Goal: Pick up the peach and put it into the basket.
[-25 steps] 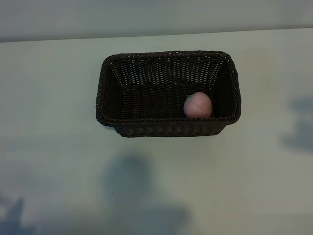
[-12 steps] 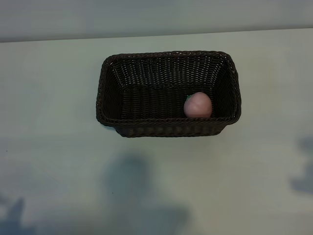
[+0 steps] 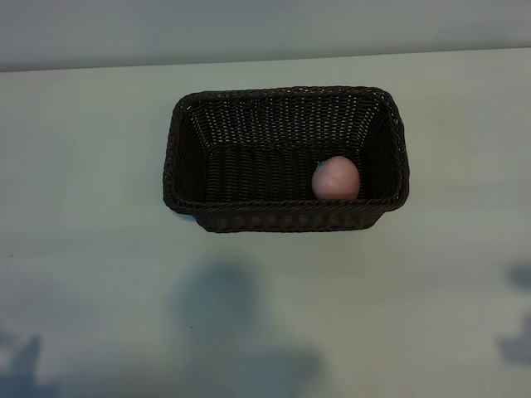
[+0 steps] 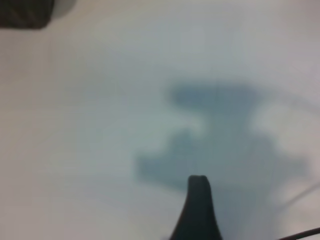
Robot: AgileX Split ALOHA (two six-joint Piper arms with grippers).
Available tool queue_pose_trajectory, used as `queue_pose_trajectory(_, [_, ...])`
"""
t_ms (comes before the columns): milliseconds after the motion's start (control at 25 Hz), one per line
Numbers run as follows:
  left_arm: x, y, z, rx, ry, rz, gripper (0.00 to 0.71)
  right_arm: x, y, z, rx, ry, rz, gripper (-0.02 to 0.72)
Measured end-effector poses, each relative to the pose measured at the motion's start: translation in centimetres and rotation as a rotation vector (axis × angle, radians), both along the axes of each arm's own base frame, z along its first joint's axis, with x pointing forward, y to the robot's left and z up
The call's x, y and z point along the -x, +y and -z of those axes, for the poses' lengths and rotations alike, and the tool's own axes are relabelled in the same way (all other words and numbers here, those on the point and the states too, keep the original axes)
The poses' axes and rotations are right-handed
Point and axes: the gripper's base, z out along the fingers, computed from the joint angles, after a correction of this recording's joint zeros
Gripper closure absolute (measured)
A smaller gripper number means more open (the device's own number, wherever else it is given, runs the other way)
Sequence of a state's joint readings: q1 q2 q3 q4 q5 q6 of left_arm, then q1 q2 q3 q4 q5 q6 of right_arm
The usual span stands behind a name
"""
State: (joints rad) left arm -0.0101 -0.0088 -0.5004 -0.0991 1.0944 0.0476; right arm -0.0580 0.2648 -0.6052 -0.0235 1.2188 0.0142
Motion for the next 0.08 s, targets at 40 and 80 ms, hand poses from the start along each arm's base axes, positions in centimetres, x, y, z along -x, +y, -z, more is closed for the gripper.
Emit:
queue_pose_trajectory(40, [0.00, 0.00, 0.00, -0.002, 0.000, 0.002, 0.118, -0.06, 0.00, 0.22, 0.000, 0.007, 0.000, 0.147])
queue_pose_trajectory(80, [0.00, 0.00, 0.00, -0.002, 0.000, 0.002, 0.118, -0.06, 0.00, 0.33, -0.001, 0.009, 0.000, 0.147])
